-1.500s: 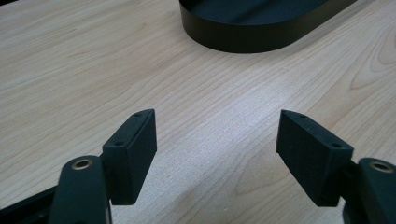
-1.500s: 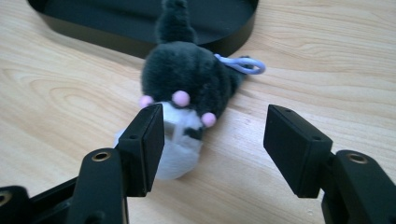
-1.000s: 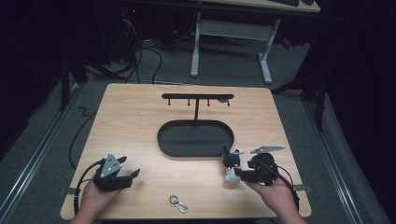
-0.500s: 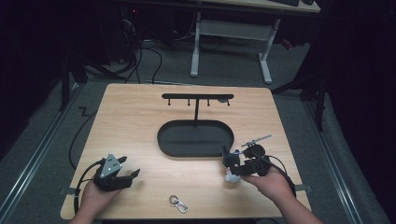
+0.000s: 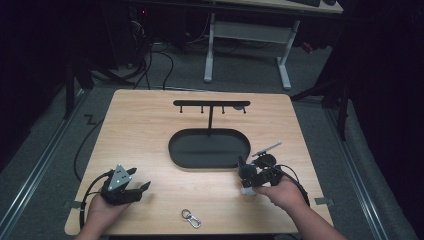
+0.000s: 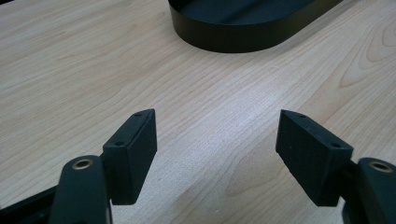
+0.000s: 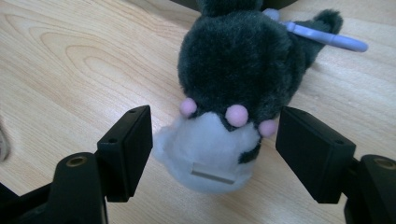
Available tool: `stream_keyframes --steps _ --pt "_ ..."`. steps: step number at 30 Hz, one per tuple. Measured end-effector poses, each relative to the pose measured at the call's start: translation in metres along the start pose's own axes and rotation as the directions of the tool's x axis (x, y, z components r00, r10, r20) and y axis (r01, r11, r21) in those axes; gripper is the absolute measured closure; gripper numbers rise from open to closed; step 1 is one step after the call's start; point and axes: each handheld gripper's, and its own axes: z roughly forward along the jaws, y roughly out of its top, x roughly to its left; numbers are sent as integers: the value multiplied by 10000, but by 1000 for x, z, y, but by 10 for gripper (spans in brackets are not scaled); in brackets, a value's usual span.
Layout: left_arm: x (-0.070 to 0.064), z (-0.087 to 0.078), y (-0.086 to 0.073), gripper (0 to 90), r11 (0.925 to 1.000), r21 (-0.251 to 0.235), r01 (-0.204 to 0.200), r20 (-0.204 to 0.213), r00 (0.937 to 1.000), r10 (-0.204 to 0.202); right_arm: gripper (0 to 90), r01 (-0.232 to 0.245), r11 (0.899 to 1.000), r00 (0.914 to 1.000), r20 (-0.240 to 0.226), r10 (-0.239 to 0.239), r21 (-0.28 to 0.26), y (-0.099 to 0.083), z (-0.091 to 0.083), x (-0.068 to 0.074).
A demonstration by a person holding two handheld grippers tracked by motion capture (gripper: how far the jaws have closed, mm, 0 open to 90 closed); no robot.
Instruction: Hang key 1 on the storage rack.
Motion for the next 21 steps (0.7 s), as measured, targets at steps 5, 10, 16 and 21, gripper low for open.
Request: stream_keyframes --steps 5,10,16,21 --pt "0 0 0 297 10000 -10 2 2 10000 -2 271 21 10000 10000 15 -21 3 0 1 2" --pt "-1 -1 0 297 10000 -61 3 -23 10000 -3 272 -225 9997 9997 -2 225 -21 -2 4 -4" --pt "1 0 0 298 10000 9 43 -66 10000 -43 277 -550 9985 9979 -339 551 37 -8 16 -10" --pt "0 0 0 298 10000 1 78 -33 10000 -78 323 -625 9978 9975 -306 631 209 -7 25 -10"
